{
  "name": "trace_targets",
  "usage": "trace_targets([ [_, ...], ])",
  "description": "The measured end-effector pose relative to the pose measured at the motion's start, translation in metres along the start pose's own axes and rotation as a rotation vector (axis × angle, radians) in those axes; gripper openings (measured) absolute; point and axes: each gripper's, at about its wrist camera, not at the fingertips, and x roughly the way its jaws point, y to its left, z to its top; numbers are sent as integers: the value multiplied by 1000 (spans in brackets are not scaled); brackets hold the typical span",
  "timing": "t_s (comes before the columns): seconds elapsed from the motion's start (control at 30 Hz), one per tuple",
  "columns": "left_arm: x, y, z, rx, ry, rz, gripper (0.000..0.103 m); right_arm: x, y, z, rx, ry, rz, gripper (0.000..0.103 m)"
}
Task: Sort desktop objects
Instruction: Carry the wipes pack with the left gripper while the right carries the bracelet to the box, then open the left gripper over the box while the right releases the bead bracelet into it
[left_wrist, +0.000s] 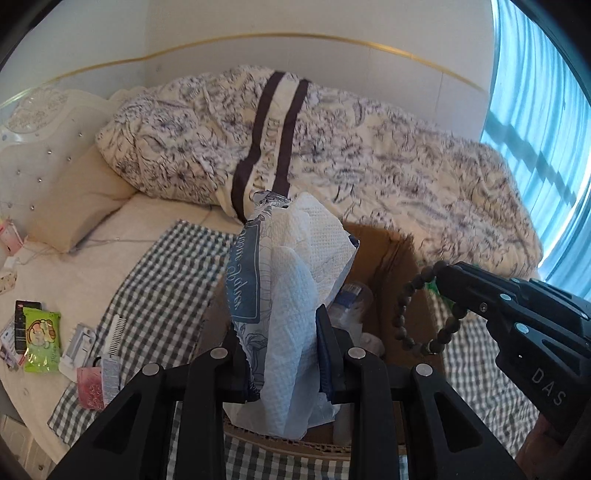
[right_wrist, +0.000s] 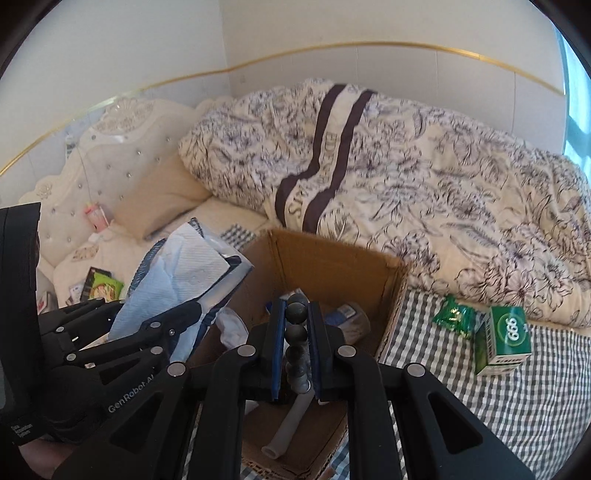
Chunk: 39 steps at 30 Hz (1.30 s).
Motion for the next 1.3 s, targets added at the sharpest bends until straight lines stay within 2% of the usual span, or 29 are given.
trace_targets([
  [0.3,45,-3,-7,10,115,-9,27,46,-10,-13,4,106,-7,11],
  [0.47,68,-4,-11,16,207,-27,27,69,-13,-21,3,171,-15,11],
  [0.67,82,-8,-16,30,244,-23,27,86,-15,-29,5,227,-20,11],
  [0.87,82,-11,-17,37,245,-22,31,84,-14,-31,2,222,-25,12],
  [0.9,81,-11,-17,36,243,-19,34,82,-14,-30,2,213,-25,14],
  [0.97,78,-10,-15,26,235,-10,38,77,-13,-27,-2,188,-33,28],
  [1.0,76,-8,-14,20,230,-9,41,73,-13,-26,-5,176,-45,31],
  [1.07,70,-5,-12,10,218,-10,43,66,-15,-24,-2,153,-60,48],
  [1.13,63,-3,-9,3,203,-7,47,57,-17,-22,7,127,-63,57],
  [1.3,41,-3,-1,-17,155,-13,55,30,-15,-15,8,63,-74,59],
])
